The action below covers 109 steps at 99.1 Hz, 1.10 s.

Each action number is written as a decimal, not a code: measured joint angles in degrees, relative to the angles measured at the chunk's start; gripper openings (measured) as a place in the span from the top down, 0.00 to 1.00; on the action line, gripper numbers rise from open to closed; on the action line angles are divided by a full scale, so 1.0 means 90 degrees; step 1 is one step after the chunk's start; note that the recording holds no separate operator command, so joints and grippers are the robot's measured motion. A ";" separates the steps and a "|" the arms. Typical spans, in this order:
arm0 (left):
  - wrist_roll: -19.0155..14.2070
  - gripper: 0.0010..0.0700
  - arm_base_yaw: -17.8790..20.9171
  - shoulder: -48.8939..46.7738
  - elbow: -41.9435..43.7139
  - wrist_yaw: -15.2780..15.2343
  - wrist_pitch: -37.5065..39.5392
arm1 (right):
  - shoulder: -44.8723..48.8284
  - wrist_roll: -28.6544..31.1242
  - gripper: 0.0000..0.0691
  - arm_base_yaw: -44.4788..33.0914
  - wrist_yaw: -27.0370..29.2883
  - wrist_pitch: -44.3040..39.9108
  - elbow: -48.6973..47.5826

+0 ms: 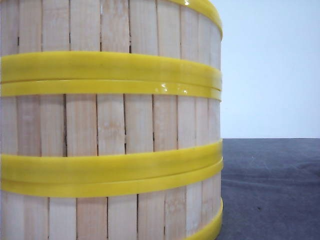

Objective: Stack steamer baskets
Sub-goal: 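Lower the right gripper and close it on the lid's yellow hub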

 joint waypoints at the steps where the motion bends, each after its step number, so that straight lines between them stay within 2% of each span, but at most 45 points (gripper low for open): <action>1: 0.0000 0.62 0.0000 0.0000 0.0000 0.0000 0.0000 | 0.0002 0.0000 0.68 0.0000 0.0000 0.0000 0.0000; 85: 0.0000 0.62 0.0000 0.0000 0.0000 0.0000 0.0005 | 0.0427 0.0032 0.69 -0.0002 -0.0148 -0.0257 0.0104; 93: 0.0000 0.62 0.0000 0.0000 0.0000 0.0000 0.0005 | 0.0427 0.0029 0.75 0.0002 -0.0168 -0.0270 0.0107; 102: 0.0000 0.62 0.0000 0.0000 0.0000 0.0000 0.0007 | 0.0427 0.0027 0.88 0.0010 -0.0148 -0.0272 0.0119; 109: 0.0000 0.62 0.0000 -0.0002 0.0000 0.0000 0.0007 | 0.0427 0.0027 0.91 0.0007 -0.0240 -0.0284 0.0136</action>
